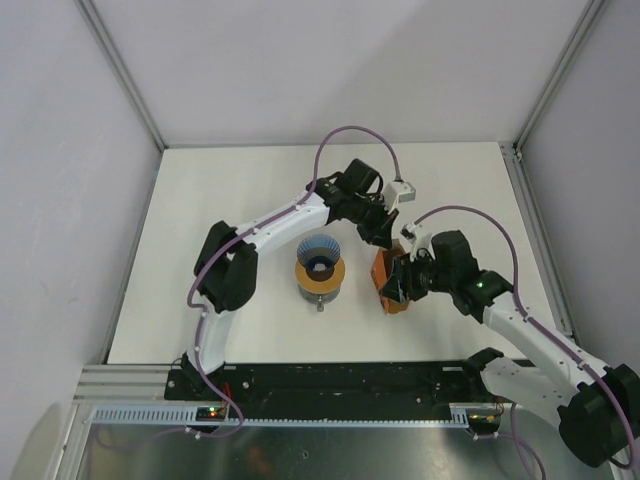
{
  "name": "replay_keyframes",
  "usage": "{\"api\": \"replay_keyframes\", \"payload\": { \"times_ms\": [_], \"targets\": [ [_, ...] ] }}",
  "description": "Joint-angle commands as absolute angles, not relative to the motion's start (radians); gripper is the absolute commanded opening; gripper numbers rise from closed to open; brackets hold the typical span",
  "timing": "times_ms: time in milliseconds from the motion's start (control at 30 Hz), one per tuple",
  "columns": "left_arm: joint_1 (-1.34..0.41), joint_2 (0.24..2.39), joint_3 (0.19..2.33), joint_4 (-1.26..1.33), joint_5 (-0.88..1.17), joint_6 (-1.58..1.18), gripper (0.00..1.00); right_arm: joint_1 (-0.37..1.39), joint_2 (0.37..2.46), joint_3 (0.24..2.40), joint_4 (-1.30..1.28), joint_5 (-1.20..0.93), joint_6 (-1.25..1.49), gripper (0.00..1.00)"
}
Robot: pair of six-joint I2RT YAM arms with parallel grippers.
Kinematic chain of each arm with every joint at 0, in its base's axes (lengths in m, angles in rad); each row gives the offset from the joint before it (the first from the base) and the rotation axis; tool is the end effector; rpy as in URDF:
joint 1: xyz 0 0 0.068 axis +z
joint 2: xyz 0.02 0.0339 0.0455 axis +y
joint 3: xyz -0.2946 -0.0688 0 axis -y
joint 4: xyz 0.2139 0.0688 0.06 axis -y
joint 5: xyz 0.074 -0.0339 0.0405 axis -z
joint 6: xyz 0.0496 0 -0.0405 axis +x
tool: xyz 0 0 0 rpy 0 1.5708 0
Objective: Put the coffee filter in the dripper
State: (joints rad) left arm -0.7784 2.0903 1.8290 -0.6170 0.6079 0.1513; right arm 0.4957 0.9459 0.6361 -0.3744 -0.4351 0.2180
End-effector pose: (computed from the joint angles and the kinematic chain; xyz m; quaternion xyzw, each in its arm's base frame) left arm 0.3088 -0.3443 0.2836 0.4931 0.7568 -0.3677 0.2212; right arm 0.1324 0.0954 0.2692 -0.2138 0.8607 0.3290 0.3243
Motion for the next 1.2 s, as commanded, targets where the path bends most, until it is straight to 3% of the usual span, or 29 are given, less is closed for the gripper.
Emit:
{"api": "replay_keyframes", "payload": {
  "times_ms": [0,167,433,800,1167],
  "targets": [
    [-0.775,2.029,1.779,-0.610,0.633,0.244,0.00,0.497,0.934,0.600,-0.320,-0.452,0.229,0.48],
    [-0.772,2.013,1.747,-0.610,0.626,0.257,0.00,0.511,0.926,0.562,-0.241,-0.495,0.281,0.41],
    [-0.772,1.989,1.724,-0.610,0.639,0.255,0.00,0.662,0.867,0.555,-0.314,-0.205,0.335,0.33],
    [-0.772,1.974,1.708,-0.609,0.629,0.264,0.00,0.667,0.900,0.542,-0.273,-0.137,0.344,0.20],
    [-0.772,1.976,1.715,-0.610,0.640,0.251,0.00,0.676,0.934,0.517,-0.256,-0.132,0.377,0.19]
  ]
}}
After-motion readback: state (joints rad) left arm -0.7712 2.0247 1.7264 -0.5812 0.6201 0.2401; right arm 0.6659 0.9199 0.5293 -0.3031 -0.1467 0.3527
